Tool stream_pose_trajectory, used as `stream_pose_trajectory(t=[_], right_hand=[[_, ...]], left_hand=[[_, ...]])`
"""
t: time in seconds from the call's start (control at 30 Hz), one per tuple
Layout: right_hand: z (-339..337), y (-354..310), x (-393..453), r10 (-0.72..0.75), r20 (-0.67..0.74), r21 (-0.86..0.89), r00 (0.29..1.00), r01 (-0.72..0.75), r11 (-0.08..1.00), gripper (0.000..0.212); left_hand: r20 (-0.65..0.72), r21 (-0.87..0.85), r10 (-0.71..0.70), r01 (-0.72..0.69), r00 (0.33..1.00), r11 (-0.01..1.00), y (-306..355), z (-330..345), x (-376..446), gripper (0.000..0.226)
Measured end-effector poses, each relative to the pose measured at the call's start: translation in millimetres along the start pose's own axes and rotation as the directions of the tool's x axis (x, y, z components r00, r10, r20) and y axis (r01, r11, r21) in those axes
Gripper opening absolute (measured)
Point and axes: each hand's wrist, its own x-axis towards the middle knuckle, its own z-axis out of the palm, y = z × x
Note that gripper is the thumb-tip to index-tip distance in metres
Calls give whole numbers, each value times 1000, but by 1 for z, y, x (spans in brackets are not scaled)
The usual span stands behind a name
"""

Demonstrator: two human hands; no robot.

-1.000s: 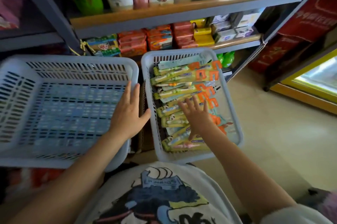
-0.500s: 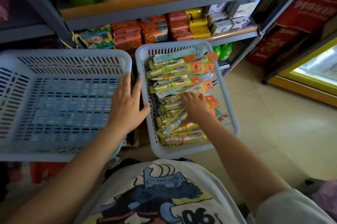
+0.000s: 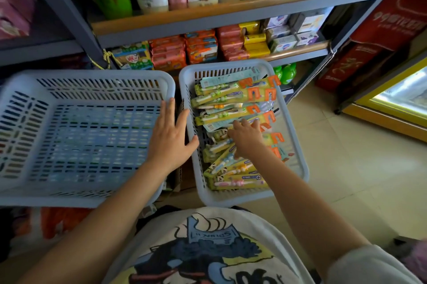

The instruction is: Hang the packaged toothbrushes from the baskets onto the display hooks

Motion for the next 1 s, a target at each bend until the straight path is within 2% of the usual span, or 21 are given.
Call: stream_pose_trajectory(t=[0.1,0.17,0.37,0.47,0.57,0.67,0.73,0.8,0.83,0.9,1.0], right_hand=[[-2,0,0,-2,53,26,999,1,1000,82],[-1,0,-2,19,42,89,999,-23,996,78],[2,12,-6,145,-152,225,978,-109,968,40],[1,23,-9,187,-200,456,962,-78,886,32],[-11,26,-15,270,-241,708,932,-21,706,34],[-27,30,-25,373,-327,812,868,57,580,35],[-41,33,-35,435,-356,877,827,136,460,34],[-57,36,-46,492,-382,915,782,247,319,24],[-64,35,-50,528,-377,926,761,303,225,16],[-74,32,-56,587,-291,912,755,405,-68,14],[-81,28,-58,523,-125,747,843,427,-510,40]], left_hand=[[-15,-13,14,-14,1000,1000,-1,1,0,74],[-18,-25,13,-13,1000,1000,-1,1,0,74],[-5,-52,8,-8,1000,999,-4,3,1,73],[2,-57,4,-4,1000,998,-4,3,0,73],[-6,-62,12,-12,1000,998,-5,3,-1,73],[-33,-48,46,-48,998,998,-5,1,0,73],[-39,-51,62,-64,997,997,-6,-1,0,72],[-23,-61,68,-69,997,996,-7,-3,1,73],[-22,-69,72,-73,997,995,-6,-4,1,73],[-56,-137,101,-108,993,985,2,-8,1,72],[-62,-413,105,-122,992,903,26,-15,4,58]])
